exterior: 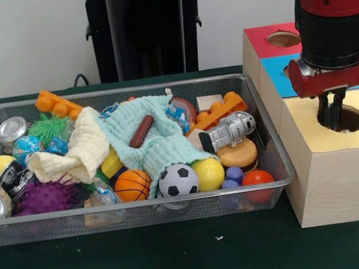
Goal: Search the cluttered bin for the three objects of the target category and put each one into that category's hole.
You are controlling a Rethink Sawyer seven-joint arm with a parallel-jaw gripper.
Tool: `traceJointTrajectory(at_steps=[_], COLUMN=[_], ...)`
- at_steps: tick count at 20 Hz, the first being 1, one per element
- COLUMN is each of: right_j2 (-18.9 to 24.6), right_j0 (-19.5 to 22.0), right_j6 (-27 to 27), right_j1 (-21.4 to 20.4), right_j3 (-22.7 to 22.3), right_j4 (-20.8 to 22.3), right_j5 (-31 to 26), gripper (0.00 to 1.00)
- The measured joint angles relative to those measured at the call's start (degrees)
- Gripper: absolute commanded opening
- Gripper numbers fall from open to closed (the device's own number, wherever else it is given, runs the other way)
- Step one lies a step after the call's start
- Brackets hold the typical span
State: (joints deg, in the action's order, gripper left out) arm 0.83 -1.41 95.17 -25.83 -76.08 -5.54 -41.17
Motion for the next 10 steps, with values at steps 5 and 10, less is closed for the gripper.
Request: traceJointTrajectory(at_steps=[5, 10], right_j2=[0.0, 0.0], right_j0=[0.0, 0.0], right_j6=[0.0, 0.0], right_j1=[0.3, 1.1], right_j3=[0.5, 1.3], right_j4=[0.0, 0.0], right_j5=[-0.8, -1.4], gripper=[0.0, 0.0])
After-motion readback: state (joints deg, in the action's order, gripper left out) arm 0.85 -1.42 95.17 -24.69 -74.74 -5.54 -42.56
